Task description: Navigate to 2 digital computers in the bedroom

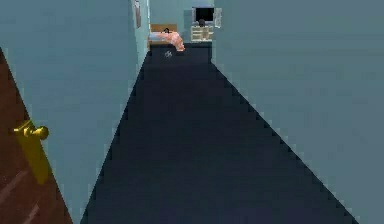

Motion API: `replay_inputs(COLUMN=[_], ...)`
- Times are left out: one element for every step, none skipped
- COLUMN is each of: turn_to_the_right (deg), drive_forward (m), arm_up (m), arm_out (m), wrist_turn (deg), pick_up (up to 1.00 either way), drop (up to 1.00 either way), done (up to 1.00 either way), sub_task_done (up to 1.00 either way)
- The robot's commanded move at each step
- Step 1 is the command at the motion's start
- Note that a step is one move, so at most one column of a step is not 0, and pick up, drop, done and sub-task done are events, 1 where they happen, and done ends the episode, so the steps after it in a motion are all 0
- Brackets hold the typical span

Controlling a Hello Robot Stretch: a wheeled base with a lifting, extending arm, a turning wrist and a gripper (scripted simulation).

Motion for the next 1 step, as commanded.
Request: replay_inputs(turn_to_the_right=[0.0], drive_forward=[1.0], arm_up=[0.0], arm_out=[0.0], wrist_turn=[0.0], pick_up=[0.0], drop=[0.0], done=[0.0], sub_task_done=[0.0])
